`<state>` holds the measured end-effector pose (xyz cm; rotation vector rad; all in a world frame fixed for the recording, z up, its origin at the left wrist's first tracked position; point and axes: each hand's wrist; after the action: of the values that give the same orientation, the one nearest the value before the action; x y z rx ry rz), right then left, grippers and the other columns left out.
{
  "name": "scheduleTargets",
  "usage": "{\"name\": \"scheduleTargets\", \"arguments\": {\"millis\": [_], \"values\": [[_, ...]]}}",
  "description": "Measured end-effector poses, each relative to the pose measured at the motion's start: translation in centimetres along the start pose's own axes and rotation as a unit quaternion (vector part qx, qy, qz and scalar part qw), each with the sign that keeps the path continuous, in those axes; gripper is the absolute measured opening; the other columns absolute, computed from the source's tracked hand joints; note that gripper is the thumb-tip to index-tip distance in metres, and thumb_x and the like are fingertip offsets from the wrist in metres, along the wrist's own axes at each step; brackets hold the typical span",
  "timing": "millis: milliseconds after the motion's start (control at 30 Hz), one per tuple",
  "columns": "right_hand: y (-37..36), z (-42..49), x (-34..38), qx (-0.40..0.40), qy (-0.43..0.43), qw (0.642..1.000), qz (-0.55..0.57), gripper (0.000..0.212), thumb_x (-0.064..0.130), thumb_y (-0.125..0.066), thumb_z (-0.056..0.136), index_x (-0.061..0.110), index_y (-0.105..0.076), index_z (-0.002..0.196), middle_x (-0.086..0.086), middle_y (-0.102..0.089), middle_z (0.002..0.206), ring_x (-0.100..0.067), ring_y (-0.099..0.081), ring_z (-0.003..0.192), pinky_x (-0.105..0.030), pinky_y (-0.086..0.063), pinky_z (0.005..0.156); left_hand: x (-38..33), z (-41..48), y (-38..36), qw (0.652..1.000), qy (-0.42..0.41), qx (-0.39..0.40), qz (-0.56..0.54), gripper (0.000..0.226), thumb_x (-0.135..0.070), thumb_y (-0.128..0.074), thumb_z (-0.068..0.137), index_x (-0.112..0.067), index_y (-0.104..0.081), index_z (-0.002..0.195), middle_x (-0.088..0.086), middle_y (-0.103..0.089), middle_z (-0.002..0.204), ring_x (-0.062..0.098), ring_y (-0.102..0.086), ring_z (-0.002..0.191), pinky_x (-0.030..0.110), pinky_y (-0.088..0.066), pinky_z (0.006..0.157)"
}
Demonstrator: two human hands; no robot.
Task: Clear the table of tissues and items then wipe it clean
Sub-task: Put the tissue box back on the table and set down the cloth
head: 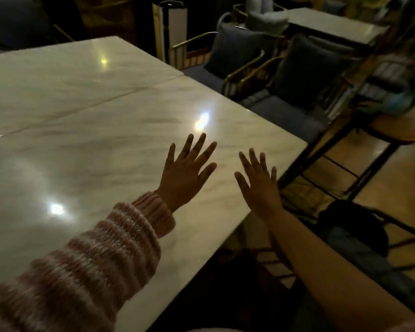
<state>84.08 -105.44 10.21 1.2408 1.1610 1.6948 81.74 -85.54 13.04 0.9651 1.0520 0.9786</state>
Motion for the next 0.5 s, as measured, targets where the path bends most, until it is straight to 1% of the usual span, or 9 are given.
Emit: {"name": "scheduleTargets", "arguments": {"millis": [133, 200, 300, 400, 500], "values": [[2.4, 0.7, -9.1, -0.011, -0.069, 0.997, -0.017, 0.054, 0.048, -0.023, 0.099, 0.038, -0.002, 0.148, 0.011, 0.011, 0.156, -0.008, 0.024, 0.135, -0.046, 0.01, 0.115, -7.1, 5.8, -3.8, 0.998, -0.048, 0.034, -0.005, 0.054, -0.051, -0.014, 0.097, -0.042, 0.006, 0.146, -0.015, 0.016, 0.153, 0.006, 0.023, 0.135, 0.043, 0.011, 0.114], [3.0, 1.1, -12.8, -0.019, -0.101, 0.995, -0.012, 0.054, 0.048, -0.023, 0.099, 0.037, -0.005, 0.149, 0.009, 0.007, 0.158, -0.009, 0.021, 0.138, -0.044, 0.012, 0.114, -9.6, 8.3, -5.4, 0.996, -0.07, 0.05, -0.003, 0.054, -0.051, -0.015, 0.097, -0.041, 0.006, 0.146, -0.013, 0.013, 0.156, 0.008, 0.02, 0.139, 0.043, 0.01, 0.114], [3.6, 2.4, -18.4, -0.03, -0.145, 0.989, -0.007, 0.055, 0.049, -0.024, 0.098, 0.035, -0.007, 0.149, 0.007, 0.005, 0.159, -0.014, 0.017, 0.143, -0.043, 0.013, 0.112, -12.9, 12.9, -8.2, 0.992, -0.104, 0.076, 0.011, 0.054, -0.053, -0.01, 0.097, -0.04, 0.007, 0.146, -0.011, 0.012, 0.157, 0.011, 0.016, 0.143, 0.043, 0.009, 0.114], [4.1, 4.5, -23.2, -0.032, -0.171, 0.985, 0.006, 0.055, 0.047, -0.025, 0.099, 0.035, -0.006, 0.149, 0.007, 0.007, 0.158, -0.016, 0.016, 0.144, -0.046, 0.011, 0.114, -15.3, 18.1, -10.8, 0.987, -0.138, 0.082, 0.023, 0.058, -0.057, -0.005, 0.092, -0.039, 0.008, 0.146, -0.01, 0.012, 0.157, 0.01, 0.021, 0.139, 0.043, 0.011, 0.113], [4.7, 7.6, -27.9, -0.042, -0.199, 0.979, 0.019, 0.055, 0.046, -0.026, 0.099, 0.034, -0.007, 0.149, 0.007, 0.007, 0.159, -0.017, 0.016, 0.144, -0.047, 0.008, 0.116, -17.8, 24.1, -13.2, 0.983, -0.166, 0.079, 0.016, 0.057, -0.057, -0.007, 0.094, -0.039, 0.008, 0.146, -0.01, 0.012, 0.157, 0.007, 0.023, 0.135, 0.043, 0.01, 0.113]]}}
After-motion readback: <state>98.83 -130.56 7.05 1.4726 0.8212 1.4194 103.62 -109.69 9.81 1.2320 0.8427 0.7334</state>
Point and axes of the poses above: each hand's wrist, its own z-axis towards the middle knuckle, its own y-axis out of the back of the hand, x = y × z
